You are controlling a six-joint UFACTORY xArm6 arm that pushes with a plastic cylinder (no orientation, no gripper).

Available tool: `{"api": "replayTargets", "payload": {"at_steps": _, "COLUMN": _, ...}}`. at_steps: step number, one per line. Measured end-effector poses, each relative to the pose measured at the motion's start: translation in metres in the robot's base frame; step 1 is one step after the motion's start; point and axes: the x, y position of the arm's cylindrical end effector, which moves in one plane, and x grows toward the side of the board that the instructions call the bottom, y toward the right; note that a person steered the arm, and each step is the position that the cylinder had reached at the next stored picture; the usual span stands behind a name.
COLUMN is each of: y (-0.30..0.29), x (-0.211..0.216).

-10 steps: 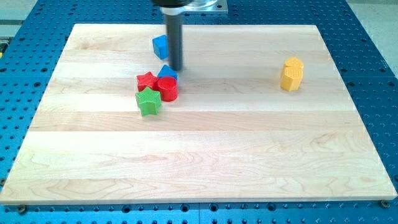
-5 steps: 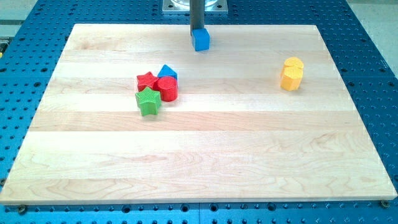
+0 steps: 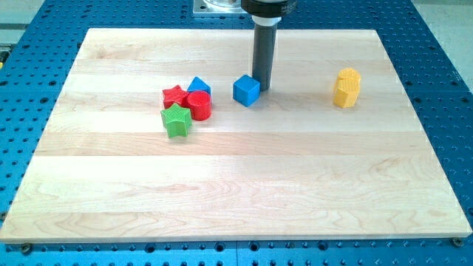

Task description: Keep the blue cube to the right of the red circle

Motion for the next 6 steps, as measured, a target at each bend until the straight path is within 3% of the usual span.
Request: {"api": "replayTargets", "payload": {"at_steps": 6, "y": -0.023, "x": 0.029}}
